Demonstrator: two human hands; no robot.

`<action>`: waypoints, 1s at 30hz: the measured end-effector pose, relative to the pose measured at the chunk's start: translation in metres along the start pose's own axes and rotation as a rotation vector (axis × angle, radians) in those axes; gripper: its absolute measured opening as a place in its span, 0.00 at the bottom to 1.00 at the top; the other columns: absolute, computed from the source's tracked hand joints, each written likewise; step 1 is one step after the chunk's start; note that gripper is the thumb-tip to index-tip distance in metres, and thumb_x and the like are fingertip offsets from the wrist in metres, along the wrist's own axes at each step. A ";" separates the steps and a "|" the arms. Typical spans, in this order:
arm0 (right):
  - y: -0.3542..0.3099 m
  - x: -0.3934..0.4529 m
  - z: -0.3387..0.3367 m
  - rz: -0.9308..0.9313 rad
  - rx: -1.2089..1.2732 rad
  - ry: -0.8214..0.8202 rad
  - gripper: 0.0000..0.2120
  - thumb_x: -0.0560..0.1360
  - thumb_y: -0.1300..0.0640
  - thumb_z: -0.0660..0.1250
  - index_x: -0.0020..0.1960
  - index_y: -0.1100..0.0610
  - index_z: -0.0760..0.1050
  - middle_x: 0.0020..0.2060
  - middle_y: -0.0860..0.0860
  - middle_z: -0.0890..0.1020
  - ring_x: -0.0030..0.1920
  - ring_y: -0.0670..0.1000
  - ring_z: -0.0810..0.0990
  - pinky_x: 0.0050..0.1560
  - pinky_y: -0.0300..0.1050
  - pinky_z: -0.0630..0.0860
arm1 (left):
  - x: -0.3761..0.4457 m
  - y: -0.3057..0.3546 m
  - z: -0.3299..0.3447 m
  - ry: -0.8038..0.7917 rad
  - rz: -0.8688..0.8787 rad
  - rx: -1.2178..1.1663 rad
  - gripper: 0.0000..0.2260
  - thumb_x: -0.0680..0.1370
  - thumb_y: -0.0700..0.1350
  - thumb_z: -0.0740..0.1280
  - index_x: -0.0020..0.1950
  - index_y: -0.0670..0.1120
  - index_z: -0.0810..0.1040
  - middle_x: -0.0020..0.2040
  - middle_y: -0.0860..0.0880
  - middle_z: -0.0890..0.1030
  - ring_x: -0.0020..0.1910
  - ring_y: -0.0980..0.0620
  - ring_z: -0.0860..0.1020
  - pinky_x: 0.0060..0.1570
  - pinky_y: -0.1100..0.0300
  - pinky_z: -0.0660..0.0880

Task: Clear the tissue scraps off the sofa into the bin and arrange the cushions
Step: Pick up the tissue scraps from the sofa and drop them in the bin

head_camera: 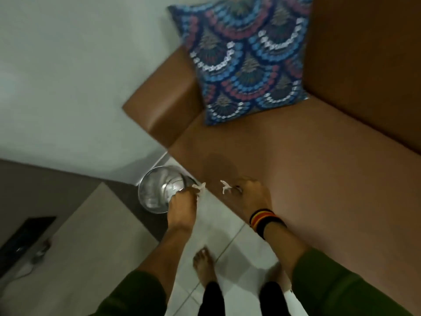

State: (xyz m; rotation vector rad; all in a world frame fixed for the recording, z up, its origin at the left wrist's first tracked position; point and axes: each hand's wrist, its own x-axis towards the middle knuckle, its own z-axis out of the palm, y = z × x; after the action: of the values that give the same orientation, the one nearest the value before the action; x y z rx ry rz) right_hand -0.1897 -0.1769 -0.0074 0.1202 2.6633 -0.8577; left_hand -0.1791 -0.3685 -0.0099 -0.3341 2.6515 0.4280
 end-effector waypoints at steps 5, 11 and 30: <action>-0.083 0.030 0.100 -0.095 -0.060 -0.062 0.10 0.80 0.53 0.65 0.56 0.51 0.83 0.53 0.52 0.85 0.49 0.57 0.83 0.47 0.47 0.77 | 0.033 -0.106 0.000 0.049 -0.057 -0.093 0.14 0.83 0.39 0.64 0.64 0.46 0.84 0.60 0.40 0.85 0.58 0.41 0.84 0.60 0.52 0.79; -0.137 0.076 0.187 -0.111 -0.173 -0.091 0.11 0.80 0.56 0.62 0.54 0.52 0.84 0.51 0.53 0.85 0.48 0.57 0.84 0.47 0.48 0.79 | 0.086 -0.178 0.018 0.093 -0.042 -0.205 0.10 0.82 0.40 0.66 0.60 0.43 0.86 0.56 0.40 0.87 0.56 0.42 0.85 0.58 0.53 0.80; -0.115 0.061 0.077 -0.061 0.044 0.120 0.25 0.77 0.68 0.62 0.72 0.54 0.71 0.70 0.53 0.76 0.68 0.56 0.76 0.70 0.43 0.68 | 0.091 -0.130 -0.056 -0.022 0.170 -0.241 0.24 0.86 0.48 0.60 0.82 0.51 0.61 0.81 0.47 0.66 0.80 0.46 0.65 0.76 0.49 0.68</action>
State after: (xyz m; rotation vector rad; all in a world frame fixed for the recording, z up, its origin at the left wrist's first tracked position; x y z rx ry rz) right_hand -0.2450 -0.3163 -0.0230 0.1049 2.7733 -0.9572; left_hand -0.2409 -0.5230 -0.0347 -0.1745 2.6196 0.8050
